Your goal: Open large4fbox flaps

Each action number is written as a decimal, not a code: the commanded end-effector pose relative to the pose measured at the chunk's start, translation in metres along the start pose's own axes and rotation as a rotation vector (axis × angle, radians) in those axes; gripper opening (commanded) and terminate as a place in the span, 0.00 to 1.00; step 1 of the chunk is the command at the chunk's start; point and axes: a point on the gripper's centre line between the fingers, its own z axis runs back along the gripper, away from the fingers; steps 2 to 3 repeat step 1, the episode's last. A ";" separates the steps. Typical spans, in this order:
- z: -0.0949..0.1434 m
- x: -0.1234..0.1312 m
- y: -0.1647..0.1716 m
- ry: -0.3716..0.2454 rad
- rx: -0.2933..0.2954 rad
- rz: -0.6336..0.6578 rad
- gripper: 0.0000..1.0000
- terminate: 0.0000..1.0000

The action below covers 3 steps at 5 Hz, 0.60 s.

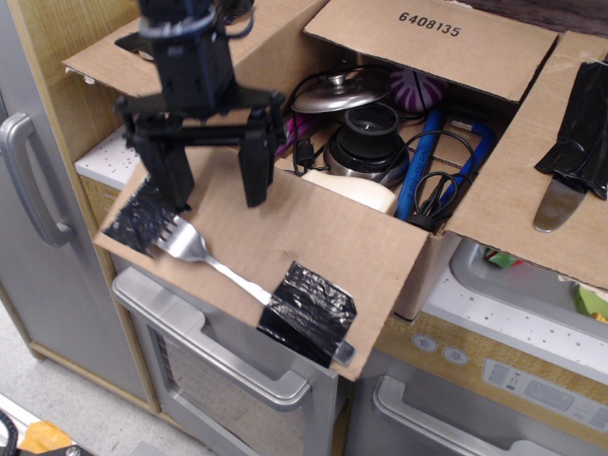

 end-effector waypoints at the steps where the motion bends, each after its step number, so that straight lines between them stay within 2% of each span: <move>1: -0.004 0.007 -0.006 -0.087 -0.009 -0.052 1.00 1.00; 3: -0.004 0.007 -0.006 -0.087 -0.009 -0.052 1.00 1.00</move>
